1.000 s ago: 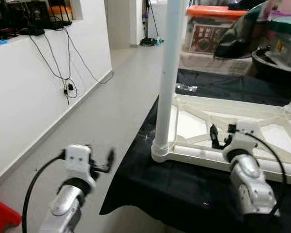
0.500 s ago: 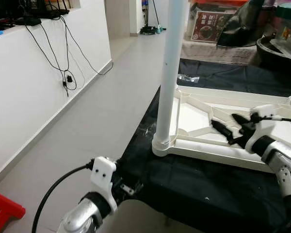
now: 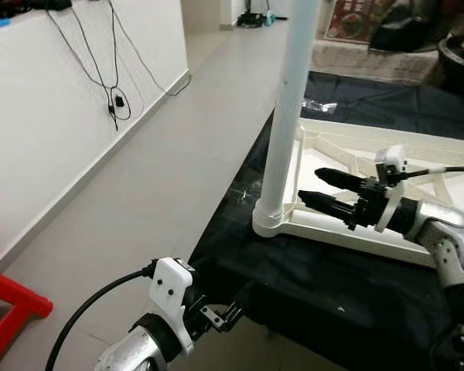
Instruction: Building children table
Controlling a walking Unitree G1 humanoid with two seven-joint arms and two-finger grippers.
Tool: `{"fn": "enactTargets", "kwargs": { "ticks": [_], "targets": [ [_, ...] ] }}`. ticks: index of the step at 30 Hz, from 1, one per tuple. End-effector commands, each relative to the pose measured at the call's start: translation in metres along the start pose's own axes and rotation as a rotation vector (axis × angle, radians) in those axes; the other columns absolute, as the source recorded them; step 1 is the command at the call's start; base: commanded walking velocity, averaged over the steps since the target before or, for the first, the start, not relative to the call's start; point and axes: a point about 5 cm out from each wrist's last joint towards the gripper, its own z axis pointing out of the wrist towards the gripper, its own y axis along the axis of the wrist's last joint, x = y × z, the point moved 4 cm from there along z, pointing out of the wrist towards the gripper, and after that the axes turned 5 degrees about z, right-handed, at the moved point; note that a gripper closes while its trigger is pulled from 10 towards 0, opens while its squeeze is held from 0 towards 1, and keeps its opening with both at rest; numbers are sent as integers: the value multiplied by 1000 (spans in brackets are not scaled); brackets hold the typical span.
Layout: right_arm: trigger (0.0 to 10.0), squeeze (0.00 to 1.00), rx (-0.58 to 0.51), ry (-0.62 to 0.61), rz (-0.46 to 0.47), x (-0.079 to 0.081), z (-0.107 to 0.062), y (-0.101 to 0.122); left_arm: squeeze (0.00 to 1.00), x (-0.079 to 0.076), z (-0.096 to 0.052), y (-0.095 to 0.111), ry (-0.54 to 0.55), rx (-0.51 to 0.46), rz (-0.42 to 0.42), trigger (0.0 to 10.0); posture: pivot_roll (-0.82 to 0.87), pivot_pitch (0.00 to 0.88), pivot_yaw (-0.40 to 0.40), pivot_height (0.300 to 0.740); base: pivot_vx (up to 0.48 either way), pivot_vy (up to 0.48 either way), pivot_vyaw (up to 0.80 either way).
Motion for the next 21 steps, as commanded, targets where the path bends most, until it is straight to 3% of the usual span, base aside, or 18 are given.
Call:
{"fn": "enactTargets", "kwargs": {
  "ticks": [1, 12, 15, 21],
  "targets": [
    [10000, 0, 4, 52, -17, 6, 11, 0, 0, -1, -3, 2, 9, -11, 9, 10000, 138, 166, -20, 740, 0, 0, 0],
    [10000, 0, -5, 75, -46, 9, 26, 1, 0, -3, -4, 2, 8, -13, 8, 10000, 135, 162, -19, 740, 0, 0, 0],
    [10000, 0, 4, 78, -83, 13, 40, -5, 0, -4, -3, 2, 4, -13, 3, 10000, 134, 163, -18, 740, 0, 0, 0],
    [10000, 0, 24, 103, -105, 18, 54, -10, 0, -5, -3, 3, 6, -14, 2, 10000, 138, 165, -23, 740, 0, 0, 0]
  ]
}}
